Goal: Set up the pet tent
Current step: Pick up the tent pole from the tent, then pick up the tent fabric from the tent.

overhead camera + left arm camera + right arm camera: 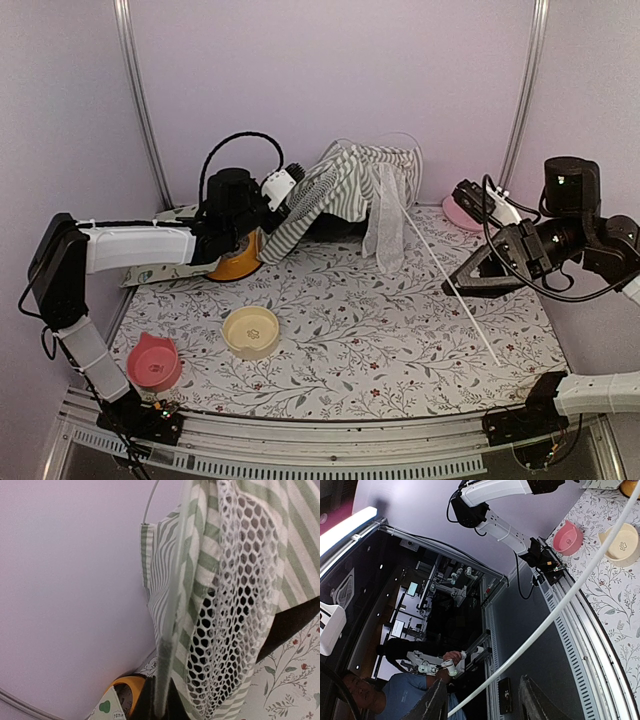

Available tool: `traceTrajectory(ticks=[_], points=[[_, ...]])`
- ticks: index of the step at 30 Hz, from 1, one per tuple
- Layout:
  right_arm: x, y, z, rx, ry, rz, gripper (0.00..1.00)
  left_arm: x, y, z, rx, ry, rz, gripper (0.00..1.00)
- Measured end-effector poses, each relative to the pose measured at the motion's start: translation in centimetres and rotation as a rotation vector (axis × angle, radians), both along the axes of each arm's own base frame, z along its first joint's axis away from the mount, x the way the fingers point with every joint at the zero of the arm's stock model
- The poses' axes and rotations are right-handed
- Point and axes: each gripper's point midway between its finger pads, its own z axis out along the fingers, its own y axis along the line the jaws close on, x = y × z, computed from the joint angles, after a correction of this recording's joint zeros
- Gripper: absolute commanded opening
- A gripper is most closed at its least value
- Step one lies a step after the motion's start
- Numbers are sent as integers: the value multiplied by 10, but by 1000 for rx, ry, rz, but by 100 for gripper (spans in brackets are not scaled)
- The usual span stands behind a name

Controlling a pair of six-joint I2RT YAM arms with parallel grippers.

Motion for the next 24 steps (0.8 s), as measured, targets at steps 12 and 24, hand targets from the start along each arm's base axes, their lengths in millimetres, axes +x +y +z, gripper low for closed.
traceTrajectory(ticks=[12,24], points=[[-16,9,-8,-22,42,74,22,1,-1,-2,-5,5,0,0],[-9,20,-27,-89,115,79,0,1,-3,-2,-61,29,-3,30]])
